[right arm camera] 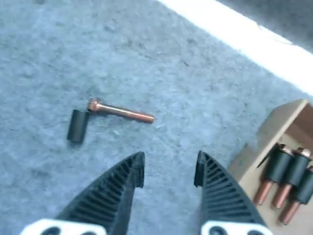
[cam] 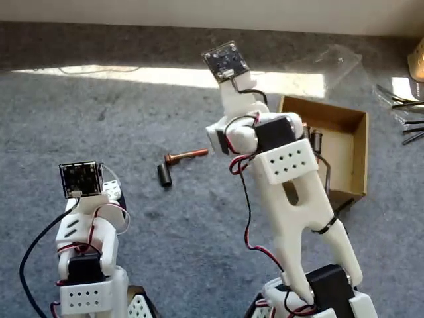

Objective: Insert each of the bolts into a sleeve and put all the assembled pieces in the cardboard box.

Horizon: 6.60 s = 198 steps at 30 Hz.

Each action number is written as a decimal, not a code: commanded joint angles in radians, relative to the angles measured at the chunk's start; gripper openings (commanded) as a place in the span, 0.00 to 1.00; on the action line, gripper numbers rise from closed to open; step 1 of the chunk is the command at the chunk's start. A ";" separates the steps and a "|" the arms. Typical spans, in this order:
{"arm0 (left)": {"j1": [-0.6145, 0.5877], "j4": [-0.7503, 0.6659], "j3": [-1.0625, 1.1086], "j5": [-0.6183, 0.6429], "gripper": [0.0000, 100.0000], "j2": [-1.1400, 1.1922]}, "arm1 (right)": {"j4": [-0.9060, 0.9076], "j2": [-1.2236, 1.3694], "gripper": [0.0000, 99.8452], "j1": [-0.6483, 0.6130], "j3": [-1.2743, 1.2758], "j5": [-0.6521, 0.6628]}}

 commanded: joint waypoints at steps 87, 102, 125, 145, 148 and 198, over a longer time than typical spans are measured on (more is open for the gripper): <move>-0.139 0.049 0.021 -0.008 0.02 -0.007 | 0.259 1.156 0.10 -0.302 -0.900 -0.322; -0.134 0.049 0.021 -0.008 0.02 -0.007 | 0.291 1.162 0.07 -0.300 -0.987 -0.319; -0.134 0.049 0.021 -0.008 0.02 -0.005 | 0.496 1.264 0.01 -0.300 -1.331 -0.250; -0.133 0.049 0.021 -0.008 0.02 -0.005 | 0.493 0.863 0.01 -0.157 -1.015 -0.242; -0.133 0.049 0.021 -0.008 0.02 -0.005 | 0.492 0.805 0.01 -0.120 -0.888 -0.241; -0.133 0.049 0.021 -0.008 0.02 -0.005 | 0.194 0.924 0.01 0.027 -0.444 -0.081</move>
